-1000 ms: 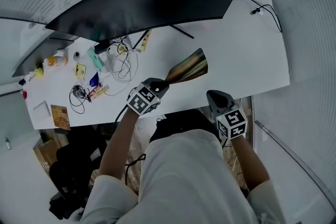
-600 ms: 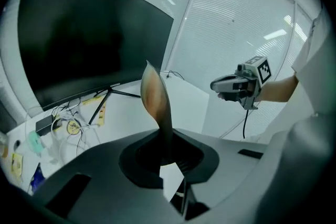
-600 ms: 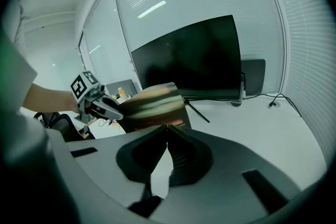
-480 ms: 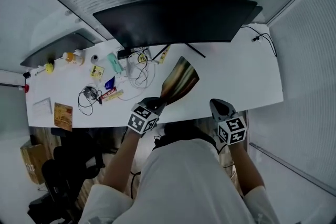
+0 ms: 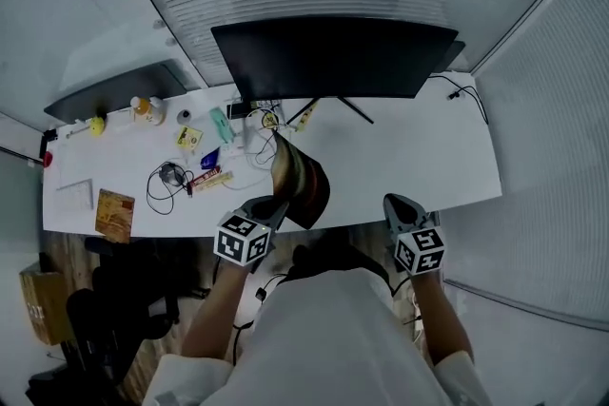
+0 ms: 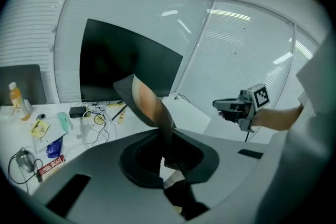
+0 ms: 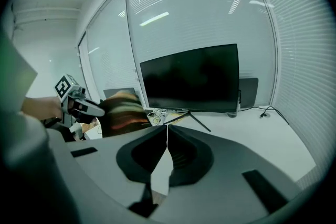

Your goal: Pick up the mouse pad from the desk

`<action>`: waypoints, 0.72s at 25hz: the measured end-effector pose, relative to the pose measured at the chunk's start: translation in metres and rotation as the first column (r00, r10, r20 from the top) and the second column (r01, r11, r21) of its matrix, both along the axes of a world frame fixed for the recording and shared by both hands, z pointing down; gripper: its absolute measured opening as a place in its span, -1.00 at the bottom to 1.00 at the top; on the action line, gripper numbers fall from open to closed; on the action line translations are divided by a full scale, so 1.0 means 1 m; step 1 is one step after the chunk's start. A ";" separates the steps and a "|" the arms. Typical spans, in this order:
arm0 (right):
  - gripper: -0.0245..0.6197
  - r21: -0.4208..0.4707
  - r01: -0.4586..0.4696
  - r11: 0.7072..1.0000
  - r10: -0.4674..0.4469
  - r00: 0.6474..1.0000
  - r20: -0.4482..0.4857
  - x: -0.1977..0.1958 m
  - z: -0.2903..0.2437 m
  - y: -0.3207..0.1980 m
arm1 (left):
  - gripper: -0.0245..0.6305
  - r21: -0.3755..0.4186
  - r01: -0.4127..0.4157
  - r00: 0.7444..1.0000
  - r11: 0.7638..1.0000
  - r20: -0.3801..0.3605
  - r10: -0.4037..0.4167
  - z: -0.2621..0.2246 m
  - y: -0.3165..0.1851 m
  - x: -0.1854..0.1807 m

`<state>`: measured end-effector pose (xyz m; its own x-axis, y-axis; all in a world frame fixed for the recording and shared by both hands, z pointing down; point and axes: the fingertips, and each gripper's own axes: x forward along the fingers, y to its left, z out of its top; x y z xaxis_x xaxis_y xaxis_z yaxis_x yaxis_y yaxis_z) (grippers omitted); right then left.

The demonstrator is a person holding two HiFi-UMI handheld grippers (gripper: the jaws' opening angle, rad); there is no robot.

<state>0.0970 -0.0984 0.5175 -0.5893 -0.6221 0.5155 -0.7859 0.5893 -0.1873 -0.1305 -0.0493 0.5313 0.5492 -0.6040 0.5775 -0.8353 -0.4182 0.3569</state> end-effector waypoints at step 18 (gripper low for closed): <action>-0.84 0.182 -0.021 0.983 0.013 0.999 0.045 0.077 -0.078 0.000 | -0.81 0.192 0.243 0.969 0.951 -0.007 -0.247 -0.085 0.022 -0.008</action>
<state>0.1735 -0.0986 0.4394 -0.5971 -0.7135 0.3666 -0.7896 0.6033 -0.1119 -0.1382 -0.0268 0.4459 0.3616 -0.8181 0.4471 -0.9258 -0.2585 0.2758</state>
